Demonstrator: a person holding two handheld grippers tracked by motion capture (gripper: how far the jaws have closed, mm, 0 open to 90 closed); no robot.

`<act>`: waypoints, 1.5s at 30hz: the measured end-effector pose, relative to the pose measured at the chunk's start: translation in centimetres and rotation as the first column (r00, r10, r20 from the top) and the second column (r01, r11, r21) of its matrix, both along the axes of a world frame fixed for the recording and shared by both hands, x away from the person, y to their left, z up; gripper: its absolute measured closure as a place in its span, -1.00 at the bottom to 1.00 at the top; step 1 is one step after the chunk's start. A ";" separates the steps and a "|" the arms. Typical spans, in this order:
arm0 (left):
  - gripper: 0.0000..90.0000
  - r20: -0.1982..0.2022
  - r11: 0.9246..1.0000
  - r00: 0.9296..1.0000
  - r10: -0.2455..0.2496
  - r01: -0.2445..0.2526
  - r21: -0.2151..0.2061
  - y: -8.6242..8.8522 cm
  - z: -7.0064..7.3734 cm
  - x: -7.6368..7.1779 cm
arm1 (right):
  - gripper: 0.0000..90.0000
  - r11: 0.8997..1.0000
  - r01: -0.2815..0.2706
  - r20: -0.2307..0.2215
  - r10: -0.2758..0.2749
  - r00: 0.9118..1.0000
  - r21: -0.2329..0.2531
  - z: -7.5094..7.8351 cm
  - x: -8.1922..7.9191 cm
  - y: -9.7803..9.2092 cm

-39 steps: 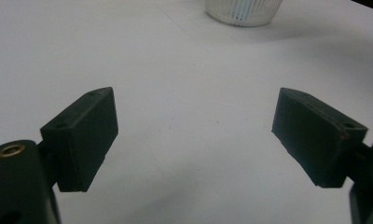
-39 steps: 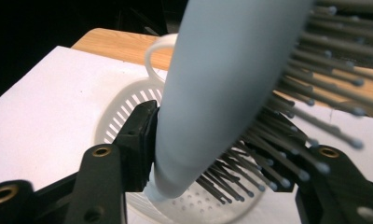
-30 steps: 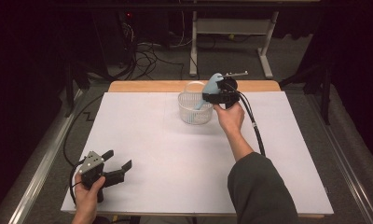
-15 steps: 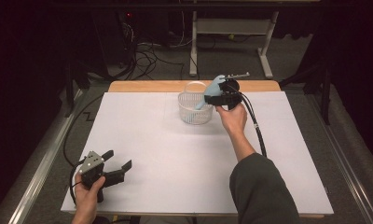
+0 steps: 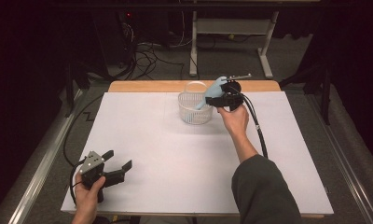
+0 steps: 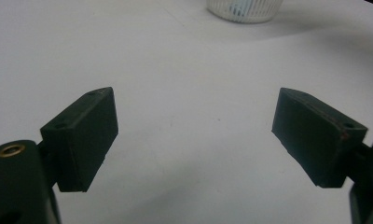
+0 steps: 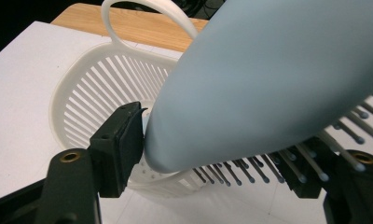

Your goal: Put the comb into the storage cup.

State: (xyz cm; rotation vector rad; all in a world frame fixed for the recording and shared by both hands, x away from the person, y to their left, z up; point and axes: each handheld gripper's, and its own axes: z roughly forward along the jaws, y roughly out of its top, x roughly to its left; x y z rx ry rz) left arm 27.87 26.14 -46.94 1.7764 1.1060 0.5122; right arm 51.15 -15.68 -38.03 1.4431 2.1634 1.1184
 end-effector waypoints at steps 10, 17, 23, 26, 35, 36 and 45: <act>-0.66 -0.002 1.000 1.000 0.001 -0.001 0.001 0.0 0.0 0.0 | -0.31 1.000 -0.003 0.017 0.003 1.000 0.004 0.3 -0.7 -0.7; -0.66 -0.002 1.000 1.000 0.004 -0.004 0.006 -0.1 0.0 0.1 | -0.31 1.000 -0.001 0.031 0.000 1.000 0.016 0.5 -1.4 -1.6; -0.66 -0.001 1.000 1.000 0.008 -0.008 0.011 -0.1 0.0 0.0 | -0.32 1.000 -0.005 0.043 0.004 0.999 0.023 0.6 -2.1 -2.1; -0.66 -0.001 1.000 1.000 0.010 -0.010 0.010 -0.1 0.0 0.0 | -0.32 1.000 -0.006 0.044 0.005 0.999 0.024 0.6 -2.4 -2.2; -0.66 -0.001 1.000 1.000 0.012 -0.012 0.012 -0.1 0.0 0.0 | -0.32 1.000 -0.012 0.058 0.011 0.998 0.028 0.8 -3.1 -2.9; -0.66 -0.001 1.000 1.000 0.012 -0.012 0.012 -0.1 0.0 0.0 | -0.32 0.999 -0.016 0.064 0.014 0.998 0.029 0.9 -3.2 -3.0; -0.66 -0.002 1.000 1.000 0.015 -0.015 0.011 0.0 -0.1 0.0 | -0.31 0.999 -0.020 0.084 0.018 0.996 0.026 1.3 -3.8 -3.5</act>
